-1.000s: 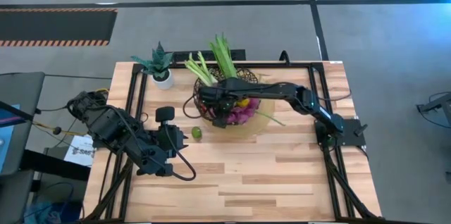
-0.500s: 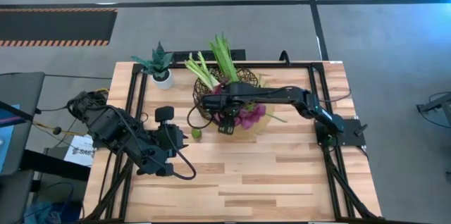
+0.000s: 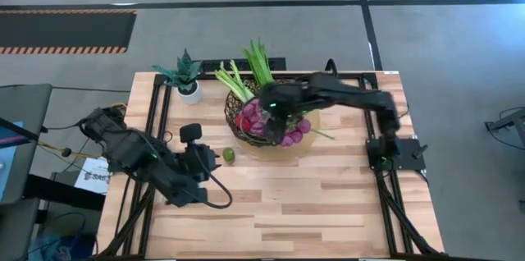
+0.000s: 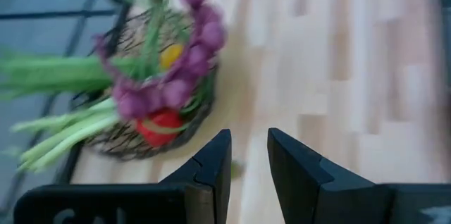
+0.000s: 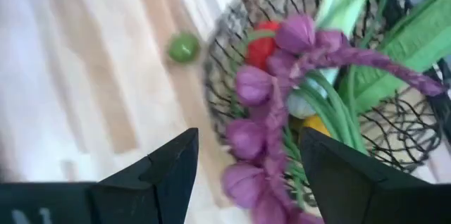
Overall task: Build produce basket
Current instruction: Put the lime into the basket
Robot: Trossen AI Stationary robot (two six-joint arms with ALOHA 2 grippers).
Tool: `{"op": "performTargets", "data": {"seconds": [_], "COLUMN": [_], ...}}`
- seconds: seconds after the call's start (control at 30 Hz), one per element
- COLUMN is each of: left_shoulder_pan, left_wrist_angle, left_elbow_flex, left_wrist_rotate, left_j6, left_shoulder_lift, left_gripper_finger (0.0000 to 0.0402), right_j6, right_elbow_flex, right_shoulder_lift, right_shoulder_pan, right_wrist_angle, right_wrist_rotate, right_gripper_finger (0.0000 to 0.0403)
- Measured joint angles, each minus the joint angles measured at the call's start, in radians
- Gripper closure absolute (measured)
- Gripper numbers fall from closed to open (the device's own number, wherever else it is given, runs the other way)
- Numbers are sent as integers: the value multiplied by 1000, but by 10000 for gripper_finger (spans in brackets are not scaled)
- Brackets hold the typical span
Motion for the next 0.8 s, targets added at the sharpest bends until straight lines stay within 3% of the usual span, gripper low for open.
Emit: {"op": "performTargets", "data": {"seconds": [0.27,0.5,0.67,0.8], "left_shoulder_pan": [35,147,246,333], "left_wrist_angle": [52,321,483,553], "left_elbow_flex": [-418,-732,-874,-913], "left_wrist_rotate": [-81,106,172,201], "left_j6": [-208,-186,-149,-130], "left_shoulder_lift": [-5,-5,-5,-5], "left_gripper_finger": [320,307,258,214], "right_j6": [73,89,94,99], "right_elbow_flex": [0,0,0,0], "right_shoulder_lift": [-175,-237,-244,-245], "right_shoulder_pan": [159,334,433,484], "right_wrist_angle": [73,133,122,115], "right_wrist_rotate": [3,97,122,124], "right_gripper_finger": [138,138,138,138]}}
